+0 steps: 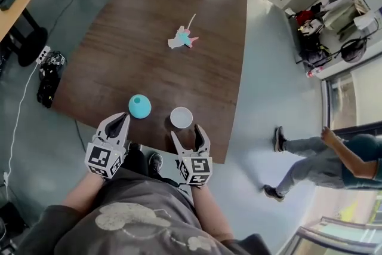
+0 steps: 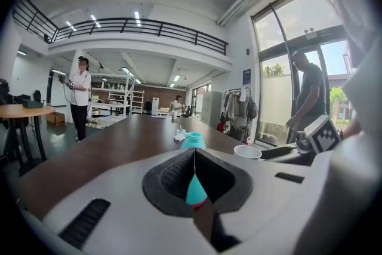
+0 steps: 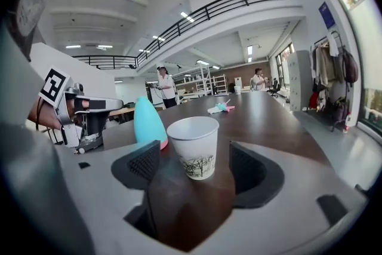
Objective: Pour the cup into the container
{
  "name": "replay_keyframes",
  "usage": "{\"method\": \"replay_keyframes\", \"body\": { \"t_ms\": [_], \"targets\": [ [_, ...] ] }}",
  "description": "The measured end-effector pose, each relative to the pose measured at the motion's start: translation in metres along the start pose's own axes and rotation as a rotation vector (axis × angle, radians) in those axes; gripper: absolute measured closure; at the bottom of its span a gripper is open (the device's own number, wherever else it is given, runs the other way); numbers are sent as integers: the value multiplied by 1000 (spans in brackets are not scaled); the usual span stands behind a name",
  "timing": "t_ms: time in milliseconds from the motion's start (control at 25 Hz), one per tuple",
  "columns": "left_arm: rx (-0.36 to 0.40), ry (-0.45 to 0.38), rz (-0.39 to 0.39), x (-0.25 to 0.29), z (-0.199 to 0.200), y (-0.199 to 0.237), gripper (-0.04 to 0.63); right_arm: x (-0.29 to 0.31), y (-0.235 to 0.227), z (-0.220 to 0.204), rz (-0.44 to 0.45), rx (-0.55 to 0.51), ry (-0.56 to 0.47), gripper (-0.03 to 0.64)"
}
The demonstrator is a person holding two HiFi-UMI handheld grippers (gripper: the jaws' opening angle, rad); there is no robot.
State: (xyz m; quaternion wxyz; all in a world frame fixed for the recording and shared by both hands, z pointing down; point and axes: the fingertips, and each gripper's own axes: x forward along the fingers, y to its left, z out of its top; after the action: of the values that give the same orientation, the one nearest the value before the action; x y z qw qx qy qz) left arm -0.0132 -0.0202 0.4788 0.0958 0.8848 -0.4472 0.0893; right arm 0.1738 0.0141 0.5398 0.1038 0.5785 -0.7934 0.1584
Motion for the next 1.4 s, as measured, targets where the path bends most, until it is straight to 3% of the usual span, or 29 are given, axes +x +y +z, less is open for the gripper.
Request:
{"method": "replay_keyframes", "body": {
  "t_ms": [400, 800, 1000, 1240, 1400],
  "targets": [
    [-26, 28, -45, 14, -8, 20, 588, 44, 3, -11, -49, -62, 85, 276],
    [-14, 91, -119, 24, -26, 23, 588, 64, -7, -10, -117, -25, 91, 281],
    [-29, 81, -136, 24, -30, 26, 588, 63, -6, -10, -118, -18, 98, 298],
    [18, 48, -158, 29, -25, 32, 584, 66, -7, -10, -138, -11, 104, 297],
    [59, 43, -204, 29, -23, 29, 489, 67, -6, -9, -147, -7, 106, 297]
  ]
}}
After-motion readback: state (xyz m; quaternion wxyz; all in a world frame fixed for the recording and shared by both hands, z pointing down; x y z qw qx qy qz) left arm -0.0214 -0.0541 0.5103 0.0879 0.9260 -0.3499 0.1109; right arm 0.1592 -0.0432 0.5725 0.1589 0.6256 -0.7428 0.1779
